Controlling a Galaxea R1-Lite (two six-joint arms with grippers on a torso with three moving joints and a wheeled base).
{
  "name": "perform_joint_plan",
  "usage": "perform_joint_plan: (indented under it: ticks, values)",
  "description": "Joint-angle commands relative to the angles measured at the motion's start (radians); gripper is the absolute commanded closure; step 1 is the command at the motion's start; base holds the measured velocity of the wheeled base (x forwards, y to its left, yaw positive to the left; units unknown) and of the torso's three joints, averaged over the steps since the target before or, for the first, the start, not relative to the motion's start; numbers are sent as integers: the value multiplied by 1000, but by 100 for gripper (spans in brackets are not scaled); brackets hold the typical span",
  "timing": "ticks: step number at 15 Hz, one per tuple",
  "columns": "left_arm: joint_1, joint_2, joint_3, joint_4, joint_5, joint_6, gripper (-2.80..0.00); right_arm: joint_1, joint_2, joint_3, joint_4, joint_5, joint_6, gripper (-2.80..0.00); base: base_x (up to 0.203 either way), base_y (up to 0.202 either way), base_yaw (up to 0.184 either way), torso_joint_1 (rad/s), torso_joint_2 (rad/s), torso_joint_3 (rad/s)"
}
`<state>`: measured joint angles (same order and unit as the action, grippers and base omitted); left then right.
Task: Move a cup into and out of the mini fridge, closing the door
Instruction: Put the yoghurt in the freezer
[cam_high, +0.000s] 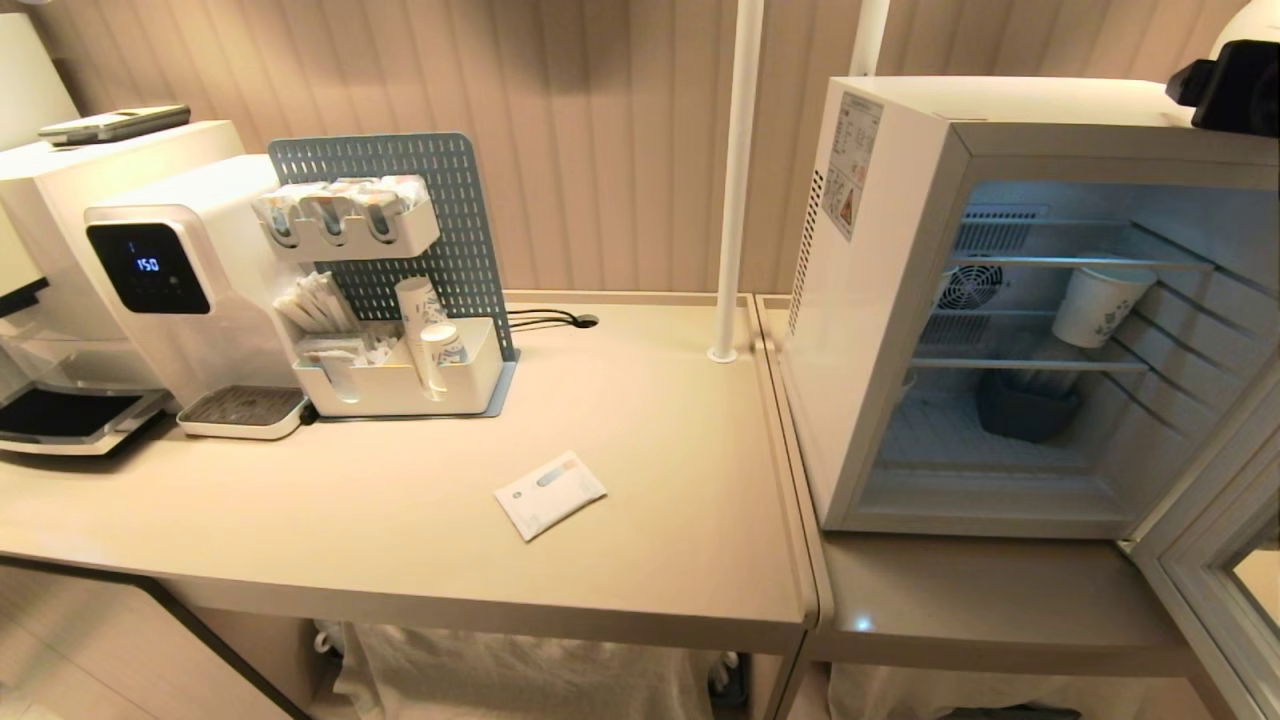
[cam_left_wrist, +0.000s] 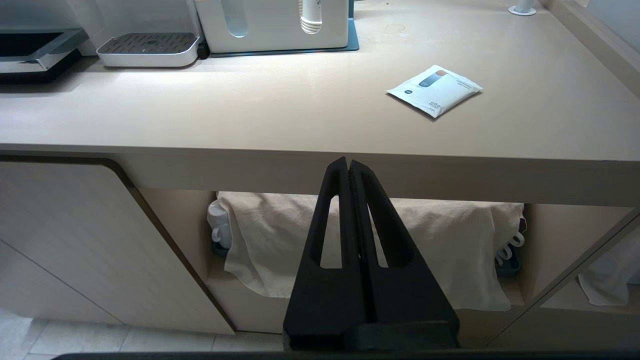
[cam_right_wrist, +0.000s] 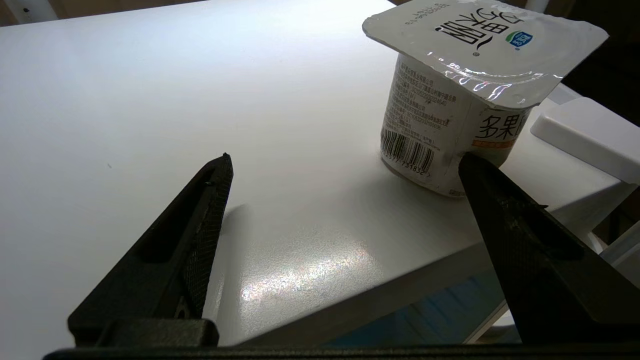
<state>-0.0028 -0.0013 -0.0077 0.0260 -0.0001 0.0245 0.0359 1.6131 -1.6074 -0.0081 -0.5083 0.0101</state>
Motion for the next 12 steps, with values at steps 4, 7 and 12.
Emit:
perform_joint_plan:
  ticks: [4, 7, 12]
  values:
    - [0, 0, 0, 0, 0, 0, 0, -17, 16, -27, 2, 0, 11, -280, 0, 0, 0, 0, 0, 0]
    - [0, 0, 0, 0, 0, 0, 0, -34, 22, -47, 5, 5, 11, -280, 0, 0, 0, 0, 0, 0]
    - [0, 0, 0, 0, 0, 0, 0, -44, 33, -87, 9, 7, 9, -280, 0, 0, 0, 0, 0, 0]
